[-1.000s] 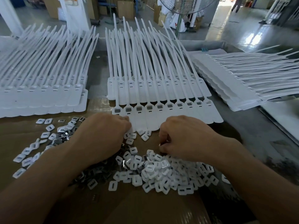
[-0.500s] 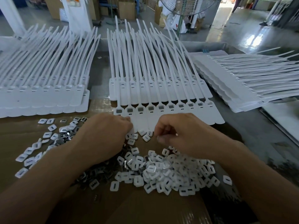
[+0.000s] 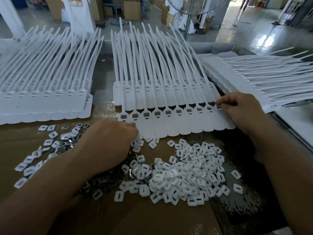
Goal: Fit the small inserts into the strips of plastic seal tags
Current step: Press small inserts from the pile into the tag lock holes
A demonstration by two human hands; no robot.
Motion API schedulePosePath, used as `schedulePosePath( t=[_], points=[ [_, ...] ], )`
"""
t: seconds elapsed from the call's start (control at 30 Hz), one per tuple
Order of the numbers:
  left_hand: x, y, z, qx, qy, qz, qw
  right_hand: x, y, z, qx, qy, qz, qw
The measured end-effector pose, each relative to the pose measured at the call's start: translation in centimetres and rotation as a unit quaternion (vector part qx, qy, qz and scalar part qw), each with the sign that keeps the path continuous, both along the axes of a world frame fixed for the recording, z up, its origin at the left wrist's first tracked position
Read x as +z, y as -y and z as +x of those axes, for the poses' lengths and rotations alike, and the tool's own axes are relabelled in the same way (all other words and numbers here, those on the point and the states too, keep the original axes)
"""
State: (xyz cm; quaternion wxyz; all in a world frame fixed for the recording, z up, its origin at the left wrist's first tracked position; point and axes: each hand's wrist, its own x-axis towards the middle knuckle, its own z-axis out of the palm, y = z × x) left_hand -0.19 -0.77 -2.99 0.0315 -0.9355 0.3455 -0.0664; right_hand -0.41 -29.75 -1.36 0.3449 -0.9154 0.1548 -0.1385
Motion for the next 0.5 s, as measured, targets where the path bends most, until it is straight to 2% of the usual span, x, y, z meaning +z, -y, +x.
schedulePosePath(
  t=[0.5],
  points=[
    [0.2, -0.2, 0.0, 0.005, -0.003, 0.002, 1.000, -1.5, 0.7, 1.3, -0.011, -0.021, -0.061, 0.998]
  ],
)
